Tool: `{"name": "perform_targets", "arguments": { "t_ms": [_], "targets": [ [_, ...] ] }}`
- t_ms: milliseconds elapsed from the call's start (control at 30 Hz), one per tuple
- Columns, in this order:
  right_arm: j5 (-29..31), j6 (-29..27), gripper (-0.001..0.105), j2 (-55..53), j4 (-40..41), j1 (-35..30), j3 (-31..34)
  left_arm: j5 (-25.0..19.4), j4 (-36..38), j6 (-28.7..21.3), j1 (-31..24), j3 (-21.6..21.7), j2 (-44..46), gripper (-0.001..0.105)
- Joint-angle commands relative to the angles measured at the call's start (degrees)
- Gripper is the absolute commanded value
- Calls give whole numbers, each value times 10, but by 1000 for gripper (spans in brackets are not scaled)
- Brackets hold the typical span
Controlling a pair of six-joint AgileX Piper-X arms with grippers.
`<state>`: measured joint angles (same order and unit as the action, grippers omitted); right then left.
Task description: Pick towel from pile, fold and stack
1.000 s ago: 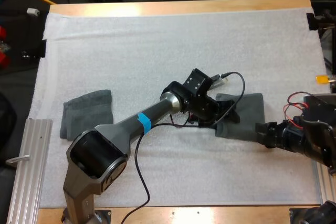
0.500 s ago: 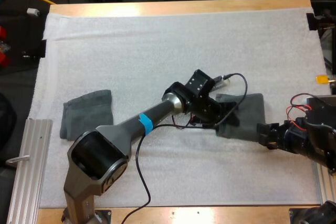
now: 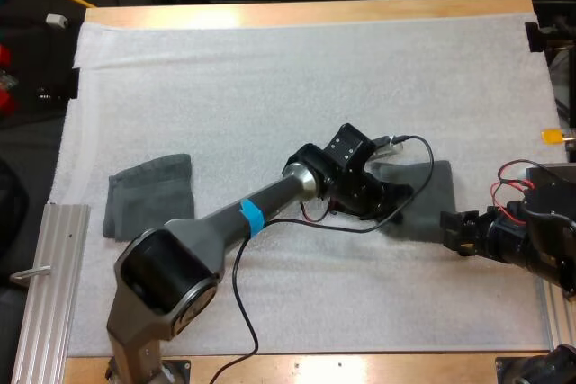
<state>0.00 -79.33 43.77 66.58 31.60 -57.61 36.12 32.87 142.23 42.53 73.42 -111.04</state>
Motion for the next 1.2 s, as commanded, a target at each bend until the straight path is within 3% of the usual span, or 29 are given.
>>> {"name": "perform_targets", "arguments": {
  "t_ms": [0,367,567,700,1000,1167],
  "targets": [
    [0,-6,65,-3,2,0,-4,-25,13,-23,1,4,26,0],
    [0,-2,65,-3,2,0,-4,-163,158,-215,-29,4,128,0],
    [0,-2,65,-3,8,0,-4,-220,254,-314,-98,4,173,0],
    [0,-2,65,-3,17,0,-4,-290,329,-382,-164,4,192,0],
    [0,-2,65,-3,17,0,-4,-394,401,-476,-283,4,225,0],
    [0,-2,65,-3,17,0,-4,-433,411,-497,-330,4,238,0]
  ]
}}
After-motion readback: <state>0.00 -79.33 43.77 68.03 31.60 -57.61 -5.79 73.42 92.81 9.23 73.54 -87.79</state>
